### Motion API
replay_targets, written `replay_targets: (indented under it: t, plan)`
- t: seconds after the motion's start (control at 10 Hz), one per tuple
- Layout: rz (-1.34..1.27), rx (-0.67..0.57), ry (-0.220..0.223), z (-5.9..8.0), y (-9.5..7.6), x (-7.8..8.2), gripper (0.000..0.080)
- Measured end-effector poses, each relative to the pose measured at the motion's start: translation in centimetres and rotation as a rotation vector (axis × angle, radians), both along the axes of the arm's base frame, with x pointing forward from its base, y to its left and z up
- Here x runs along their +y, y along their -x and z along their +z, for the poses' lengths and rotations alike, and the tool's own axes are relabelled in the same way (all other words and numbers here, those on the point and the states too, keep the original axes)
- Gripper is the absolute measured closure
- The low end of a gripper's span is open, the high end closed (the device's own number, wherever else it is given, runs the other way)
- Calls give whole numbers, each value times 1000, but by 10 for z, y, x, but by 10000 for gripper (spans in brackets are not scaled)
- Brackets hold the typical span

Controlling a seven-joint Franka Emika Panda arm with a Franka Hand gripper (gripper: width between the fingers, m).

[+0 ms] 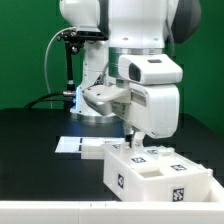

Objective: Assemble cabinet

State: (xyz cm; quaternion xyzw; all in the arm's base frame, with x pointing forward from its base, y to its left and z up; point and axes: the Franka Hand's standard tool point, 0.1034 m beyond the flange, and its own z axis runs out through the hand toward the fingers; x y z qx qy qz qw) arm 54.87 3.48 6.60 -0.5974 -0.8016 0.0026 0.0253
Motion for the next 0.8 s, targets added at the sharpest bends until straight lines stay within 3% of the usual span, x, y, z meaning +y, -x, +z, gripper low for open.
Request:
replay_targets:
  t: [0.2, 0.8]
  plan:
    - [-3, -6, -3, -1, -11, 2, 735]
    - [-53, 6, 7, -2, -14, 6, 735]
